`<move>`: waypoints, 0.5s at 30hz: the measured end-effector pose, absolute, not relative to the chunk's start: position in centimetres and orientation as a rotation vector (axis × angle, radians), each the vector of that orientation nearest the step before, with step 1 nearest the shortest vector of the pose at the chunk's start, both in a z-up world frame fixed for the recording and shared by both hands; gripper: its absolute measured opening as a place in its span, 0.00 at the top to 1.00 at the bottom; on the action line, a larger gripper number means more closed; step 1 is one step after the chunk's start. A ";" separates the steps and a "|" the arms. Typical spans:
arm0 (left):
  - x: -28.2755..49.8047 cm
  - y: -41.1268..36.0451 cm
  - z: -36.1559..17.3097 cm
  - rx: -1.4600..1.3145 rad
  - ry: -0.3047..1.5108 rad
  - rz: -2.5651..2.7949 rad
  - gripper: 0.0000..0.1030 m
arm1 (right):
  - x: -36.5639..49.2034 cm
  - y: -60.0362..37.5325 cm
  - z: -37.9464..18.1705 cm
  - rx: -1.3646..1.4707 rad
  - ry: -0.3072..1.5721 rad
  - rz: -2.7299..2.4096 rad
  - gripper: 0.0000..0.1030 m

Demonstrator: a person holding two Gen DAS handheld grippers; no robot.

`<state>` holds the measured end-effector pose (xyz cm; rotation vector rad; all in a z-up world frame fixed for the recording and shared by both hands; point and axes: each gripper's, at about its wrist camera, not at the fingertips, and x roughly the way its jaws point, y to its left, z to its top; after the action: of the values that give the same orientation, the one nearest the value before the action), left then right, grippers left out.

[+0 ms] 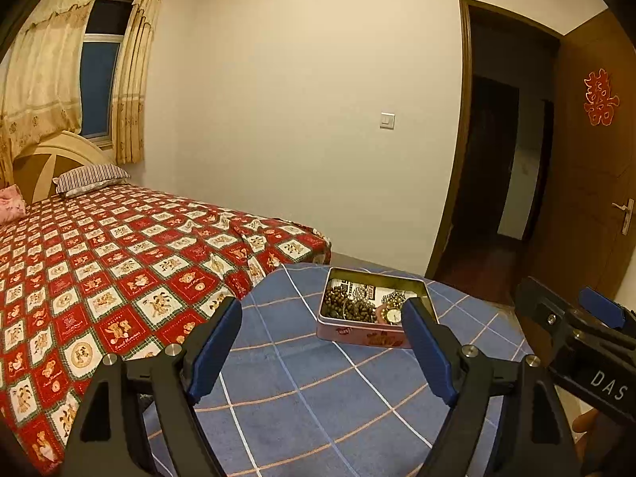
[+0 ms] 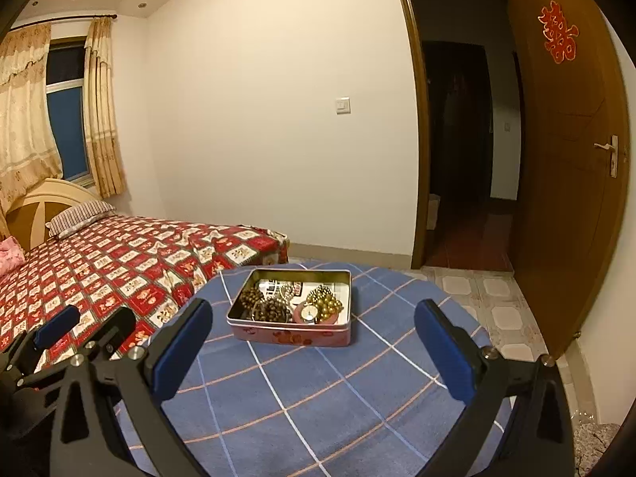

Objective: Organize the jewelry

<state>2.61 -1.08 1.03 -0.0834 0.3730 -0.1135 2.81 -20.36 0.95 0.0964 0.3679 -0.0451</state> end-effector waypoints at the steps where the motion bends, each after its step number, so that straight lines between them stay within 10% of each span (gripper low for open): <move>1: 2.5 -1.1 1.1 -0.081 0.370 -0.113 0.20 | 2.7 -20.3 1.1 0.099 0.362 -0.042 0.00; 15: 2.2 -1.1 1.2 -0.078 0.369 -0.107 0.19 | 2.6 -20.2 1.3 0.115 0.358 -0.032 0.00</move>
<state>2.23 -1.12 1.22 -0.0781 0.3694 -0.1072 2.58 -20.21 1.28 0.1153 0.3577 -0.0315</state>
